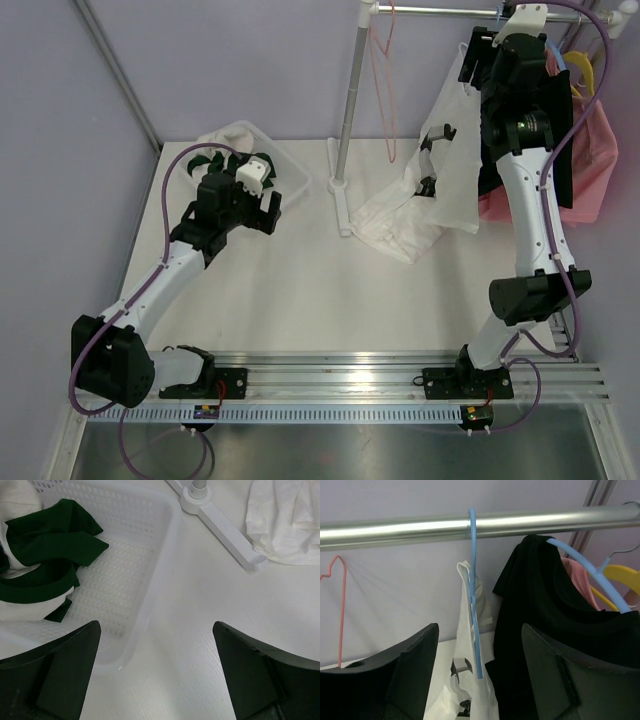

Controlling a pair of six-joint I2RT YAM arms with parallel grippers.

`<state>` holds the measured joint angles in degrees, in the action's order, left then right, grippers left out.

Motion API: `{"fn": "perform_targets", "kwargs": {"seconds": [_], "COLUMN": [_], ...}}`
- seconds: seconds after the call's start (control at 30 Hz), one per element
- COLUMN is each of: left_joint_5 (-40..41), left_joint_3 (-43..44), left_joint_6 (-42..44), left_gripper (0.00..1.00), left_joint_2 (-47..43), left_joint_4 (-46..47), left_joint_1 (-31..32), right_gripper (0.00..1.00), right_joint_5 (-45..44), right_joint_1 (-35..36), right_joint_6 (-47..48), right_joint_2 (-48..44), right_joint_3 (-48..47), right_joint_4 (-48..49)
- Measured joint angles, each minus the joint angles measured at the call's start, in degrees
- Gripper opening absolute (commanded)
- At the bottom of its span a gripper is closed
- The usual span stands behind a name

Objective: Remove the t-shirt from the hanger
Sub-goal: Grab a hanger with a tshirt on it with the right arm

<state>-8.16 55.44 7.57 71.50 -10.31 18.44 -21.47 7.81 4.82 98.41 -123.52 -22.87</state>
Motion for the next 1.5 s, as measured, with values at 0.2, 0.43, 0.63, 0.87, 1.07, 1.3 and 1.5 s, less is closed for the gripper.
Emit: {"fn": "perform_targets", "kwargs": {"seconds": [0.2, 0.43, 0.63, 0.87, 1.07, 1.3, 1.5], "left_joint_5": [0.0, 0.0, -0.1, -0.2, -0.2, -0.2, -0.2], "left_joint_3": [0.0, 0.0, 0.0, 0.0, 0.0, 0.0, 0.0], "left_joint_6": [0.1, 0.1, 0.1, 0.1, 0.1, 0.2, 0.2], "left_gripper": [0.99, 0.99, 0.99, 0.99, 0.99, 0.99, 0.99], "left_joint_2": [0.9, 1.7, 1.7, 1.7, 1.7, 1.7, 1.7], "left_joint_4": [-0.1, -0.4, -0.3, -0.3, -0.3, -0.3, -0.4], "left_joint_1": [0.0, 0.1, 0.1, 0.1, 0.2, 0.3, 0.3], "right_gripper": [0.65, 0.6, 0.49, 0.44, 0.34, 0.18, 0.11], "right_joint_5": [3.4, 5.2, 5.0, 4.7, 4.3, 3.9, 3.0], "right_joint_1": [-1.7, -1.9, -1.9, -2.0, -2.3, -2.3, -2.3], "right_joint_6": [-2.2, -2.3, -2.3, -2.3, -2.2, -2.1, -2.3], "right_joint_2": [1.9, 4.5, 7.0, 9.0, 10.9, 11.4, 11.4], "right_joint_3": [0.0, -2.9, -3.4, -3.4, -4.0, -4.3, -4.1], "right_joint_4": [-0.8, -0.5, 1.5, 4.0, 4.6, 5.0, 5.5]}}
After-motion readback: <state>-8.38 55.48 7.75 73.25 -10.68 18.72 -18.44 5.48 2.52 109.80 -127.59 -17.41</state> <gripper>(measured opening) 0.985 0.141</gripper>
